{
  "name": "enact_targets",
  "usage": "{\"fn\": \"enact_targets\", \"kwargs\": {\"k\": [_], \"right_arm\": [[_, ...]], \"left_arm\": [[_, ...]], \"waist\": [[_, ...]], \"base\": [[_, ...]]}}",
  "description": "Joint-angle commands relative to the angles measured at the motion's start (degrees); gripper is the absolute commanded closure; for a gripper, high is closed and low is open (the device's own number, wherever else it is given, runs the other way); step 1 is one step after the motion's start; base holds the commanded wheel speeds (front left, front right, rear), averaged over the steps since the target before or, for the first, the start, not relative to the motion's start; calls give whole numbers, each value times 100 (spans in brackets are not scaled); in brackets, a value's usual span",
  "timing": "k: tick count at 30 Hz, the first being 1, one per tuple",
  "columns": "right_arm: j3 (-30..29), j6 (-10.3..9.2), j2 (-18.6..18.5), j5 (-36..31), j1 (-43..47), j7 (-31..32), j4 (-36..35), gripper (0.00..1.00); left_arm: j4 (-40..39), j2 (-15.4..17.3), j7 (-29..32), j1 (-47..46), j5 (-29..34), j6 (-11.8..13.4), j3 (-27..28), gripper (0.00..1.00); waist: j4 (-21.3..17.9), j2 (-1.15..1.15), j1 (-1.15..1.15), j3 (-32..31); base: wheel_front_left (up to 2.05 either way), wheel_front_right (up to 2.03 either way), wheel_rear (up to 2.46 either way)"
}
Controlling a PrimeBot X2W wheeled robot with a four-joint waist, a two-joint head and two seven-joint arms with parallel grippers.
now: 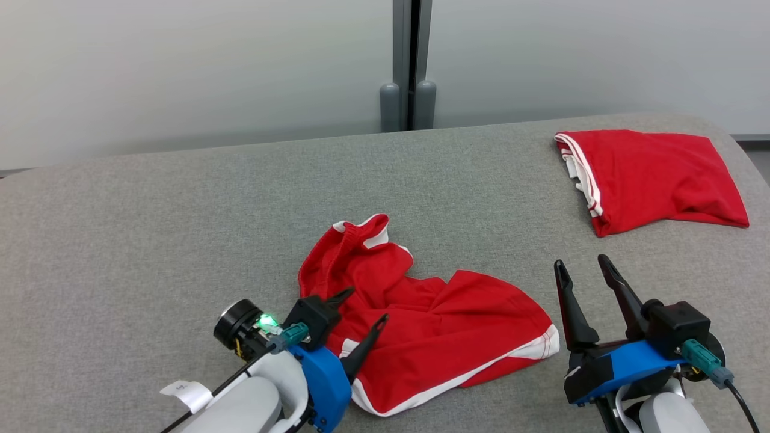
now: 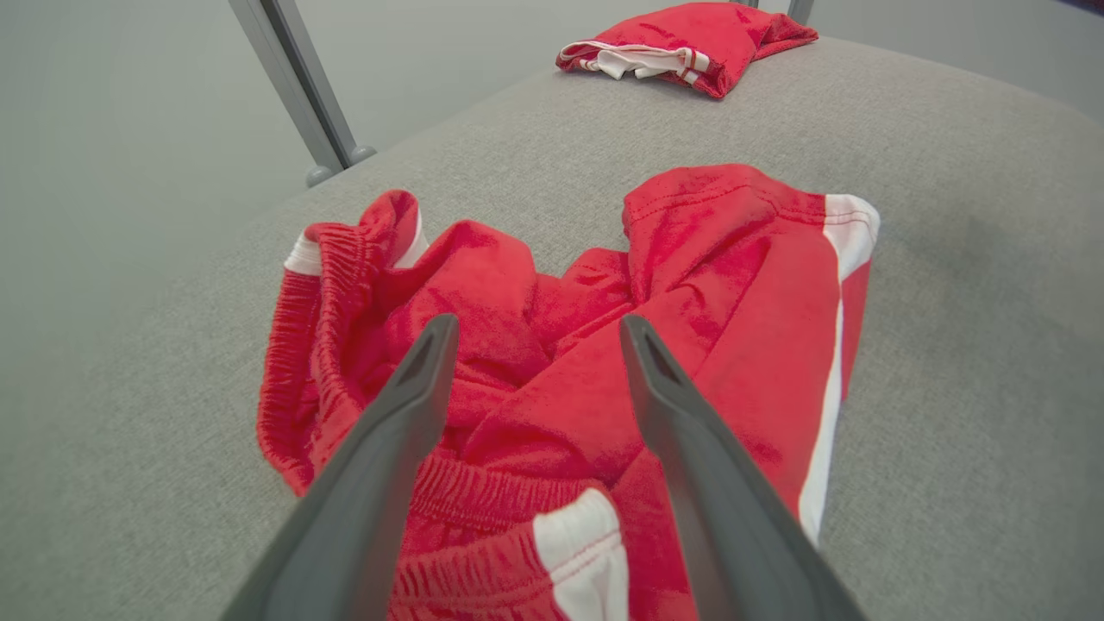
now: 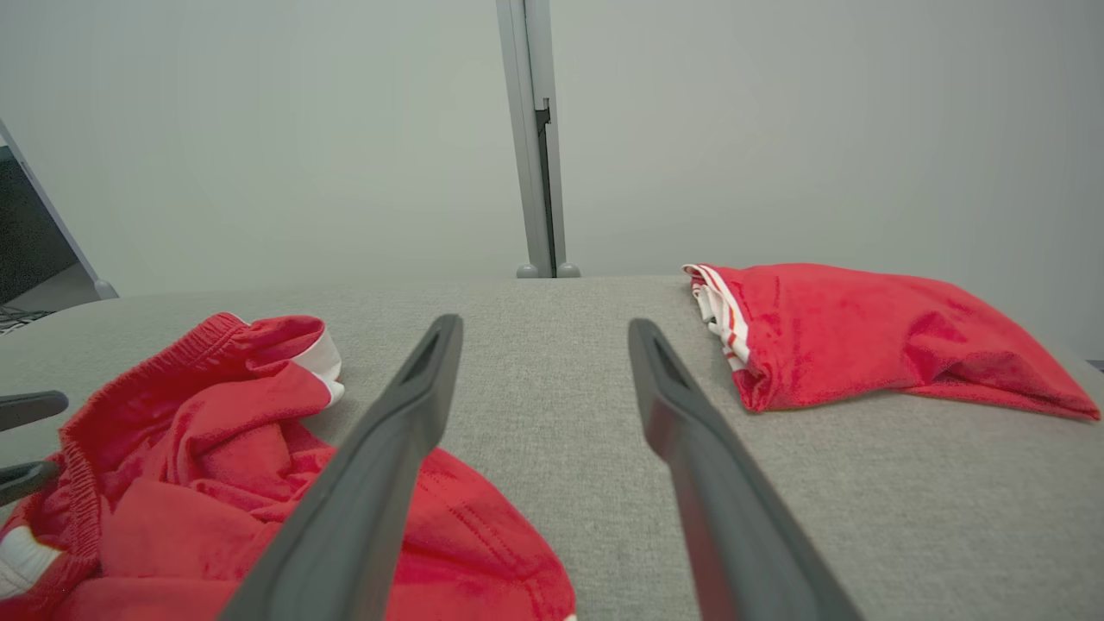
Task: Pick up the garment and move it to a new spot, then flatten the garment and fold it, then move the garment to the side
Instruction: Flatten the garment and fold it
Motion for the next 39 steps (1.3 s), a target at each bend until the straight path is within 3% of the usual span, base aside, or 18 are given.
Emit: {"fn": "enact_targets", "kwargs": {"k": [1, 11, 18, 19, 20, 22, 29, 39], "right_arm": [[-4, 1, -6, 23, -92, 13, 7, 0], [-64, 1, -6, 48, -96, -17, 80, 0], [-85, 1, -5, 62, -94, -26, 92, 0], [-100, 1, -5, 58, -84, -32, 92, 0], [-110, 1, -5, 57, -71, -36, 99, 0], [-116, 1, -6, 65, -55, -44, 117, 0], [-179, 1, -6, 57, -14, -66, 152, 0], [-236, 1, -9, 77, 22, -78, 336, 0]], "left_arm": [[68, 22, -32, -93, -38, -9, -14, 0], [764, 115, 245, -171, -445, -9, -856, 0], [776, 319, 361, -162, -586, -9, -1184, 0], [766, 348, 373, -139, -608, -9, -1195, 5], [754, 365, 373, -116, -626, -9, -1207, 51], [723, 381, 327, -70, -700, -9, -1178, 100], [541, 451, -212, 17, -922, 208, -829, 100], [411, 674, -979, 586, -1474, 741, -132, 100]], "waist": [[-10, 0, 0, 10], [-8, 0, 0, 86], [-10, 0, 0, 84], [-4, 0, 0, 88], [3, 0, 0, 86], [10, 0, 0, 83], [149, 0, 0, 33], [455, 0, 0, -47]], "base": [[0, 0, 0], [0, 0, 0], [0, 0, 0], [0, 0, 0], [0, 0, 0], [0, 0, 0], [0, 0, 0], [0, 0, 0]]}}
